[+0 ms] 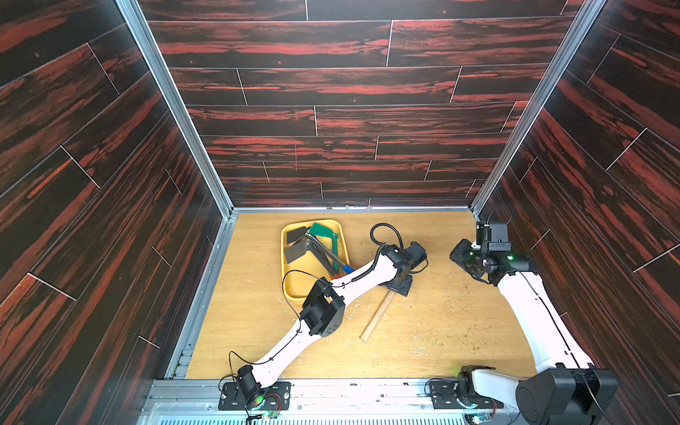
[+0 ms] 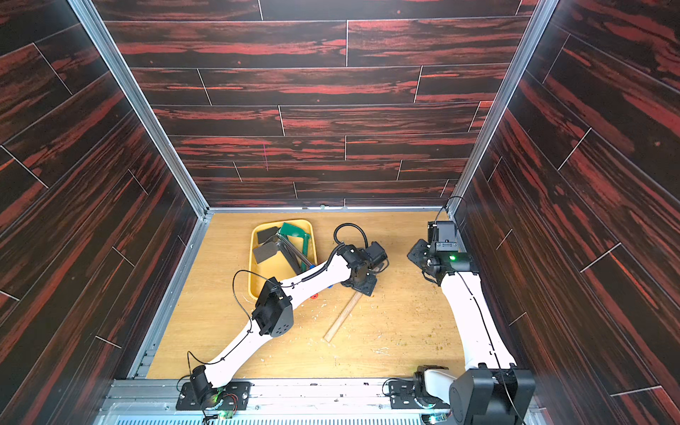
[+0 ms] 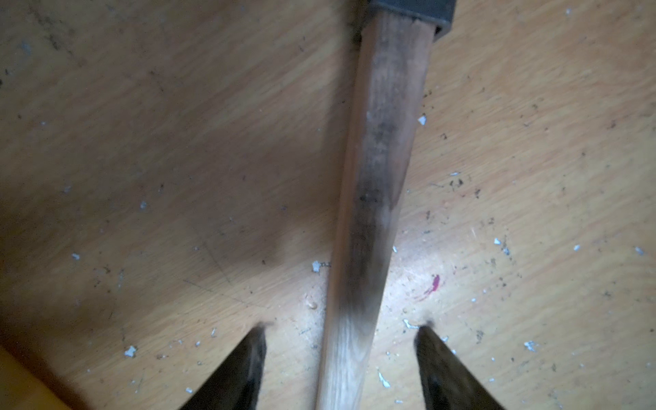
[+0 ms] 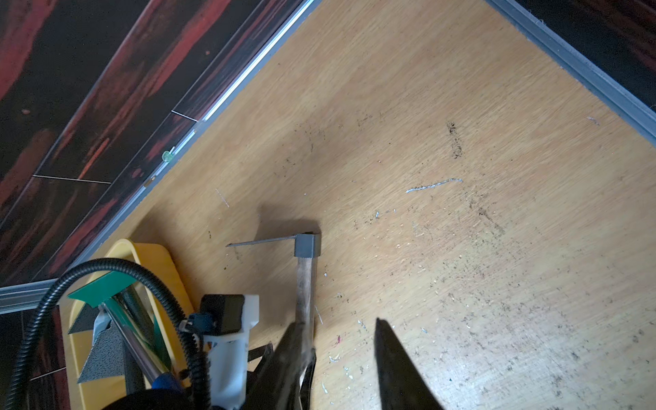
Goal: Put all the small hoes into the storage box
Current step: Pick up the hoe from the center of the board.
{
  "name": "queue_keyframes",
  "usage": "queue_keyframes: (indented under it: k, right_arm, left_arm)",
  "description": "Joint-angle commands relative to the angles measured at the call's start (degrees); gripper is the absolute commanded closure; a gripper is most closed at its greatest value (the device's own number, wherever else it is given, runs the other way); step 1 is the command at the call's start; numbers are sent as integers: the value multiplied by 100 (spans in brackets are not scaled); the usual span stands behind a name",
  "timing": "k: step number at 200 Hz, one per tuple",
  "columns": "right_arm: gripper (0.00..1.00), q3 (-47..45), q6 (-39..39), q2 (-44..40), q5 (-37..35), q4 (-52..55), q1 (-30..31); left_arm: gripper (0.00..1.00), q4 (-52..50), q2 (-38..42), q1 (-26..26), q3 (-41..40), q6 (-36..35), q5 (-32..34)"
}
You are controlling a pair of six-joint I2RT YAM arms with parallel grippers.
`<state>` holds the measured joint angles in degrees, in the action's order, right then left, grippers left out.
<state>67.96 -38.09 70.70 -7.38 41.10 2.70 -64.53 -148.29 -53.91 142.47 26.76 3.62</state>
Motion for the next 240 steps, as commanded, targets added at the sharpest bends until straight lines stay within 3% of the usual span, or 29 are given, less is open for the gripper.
queue_keyframes:
  k: [1,155,240]
  right_arm:
    - [63,-64,-26,-100,61,-23,-30]
    - [63,-152,47,-232,173,-6,-251]
    - [63,-205,30,-232,244,-49,-277]
  left_arm:
    - [31,-208,-63,-31,123,-69,-53]
    - [49,-148,-352,-32,211,-4,-216]
    - [66,-156,-203,-32,228,-21,-151]
